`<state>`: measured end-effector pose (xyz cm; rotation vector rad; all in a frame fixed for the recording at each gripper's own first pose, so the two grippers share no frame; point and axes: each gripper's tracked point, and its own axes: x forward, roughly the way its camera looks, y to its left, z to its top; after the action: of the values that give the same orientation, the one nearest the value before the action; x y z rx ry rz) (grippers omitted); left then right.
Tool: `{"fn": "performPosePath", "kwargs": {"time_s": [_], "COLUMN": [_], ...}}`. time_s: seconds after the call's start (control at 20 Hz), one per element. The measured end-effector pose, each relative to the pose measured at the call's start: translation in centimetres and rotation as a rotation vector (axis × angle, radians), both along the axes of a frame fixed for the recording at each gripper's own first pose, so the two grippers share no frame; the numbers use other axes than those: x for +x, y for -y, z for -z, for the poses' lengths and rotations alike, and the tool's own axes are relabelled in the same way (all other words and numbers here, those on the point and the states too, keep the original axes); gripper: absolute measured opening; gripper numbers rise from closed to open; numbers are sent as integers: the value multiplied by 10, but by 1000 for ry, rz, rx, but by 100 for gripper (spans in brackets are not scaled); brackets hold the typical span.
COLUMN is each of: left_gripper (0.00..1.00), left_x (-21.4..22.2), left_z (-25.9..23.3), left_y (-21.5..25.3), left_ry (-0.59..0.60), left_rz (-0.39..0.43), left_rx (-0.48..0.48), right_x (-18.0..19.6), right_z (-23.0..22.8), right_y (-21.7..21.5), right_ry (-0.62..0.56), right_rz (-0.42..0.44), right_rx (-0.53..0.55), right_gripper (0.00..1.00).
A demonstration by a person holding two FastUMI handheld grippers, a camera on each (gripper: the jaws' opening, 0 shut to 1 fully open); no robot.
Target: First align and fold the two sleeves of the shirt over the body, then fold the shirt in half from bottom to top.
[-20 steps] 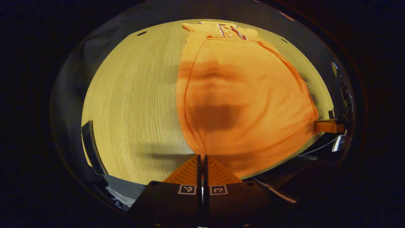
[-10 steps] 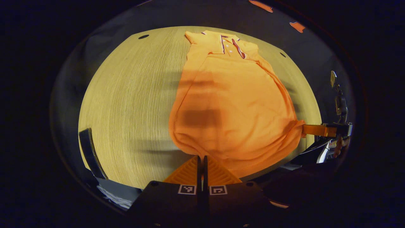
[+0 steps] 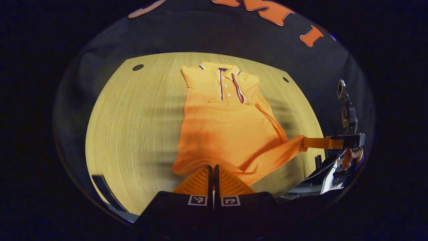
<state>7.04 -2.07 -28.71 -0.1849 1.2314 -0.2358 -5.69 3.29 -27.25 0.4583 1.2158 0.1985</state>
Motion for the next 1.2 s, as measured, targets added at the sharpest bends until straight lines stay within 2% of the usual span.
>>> {"fn": "performPosePath", "kwargs": {"time_s": [0.25,0.6,0.9,1.2], "left_gripper": [1,1,1,1], "left_x": [60,163,244,311], "left_z": [-12,-19,-20,9], "left_y": [-7,-22,-26,-41], "left_ry": [51,158,257,341], "left_rz": [-9,7,43,4], "left_rx": [-47,-44,37,162], "right_x": [51,132,207,275], "right_z": [-16,-33,-38,-17], "right_y": [1,14,18,22], "right_ry": [53,131,176,180], "right_rz": [22,49,65,95], "right_rx": [2,-42,-54,-74], "right_gripper": [0,1,1,1]}}
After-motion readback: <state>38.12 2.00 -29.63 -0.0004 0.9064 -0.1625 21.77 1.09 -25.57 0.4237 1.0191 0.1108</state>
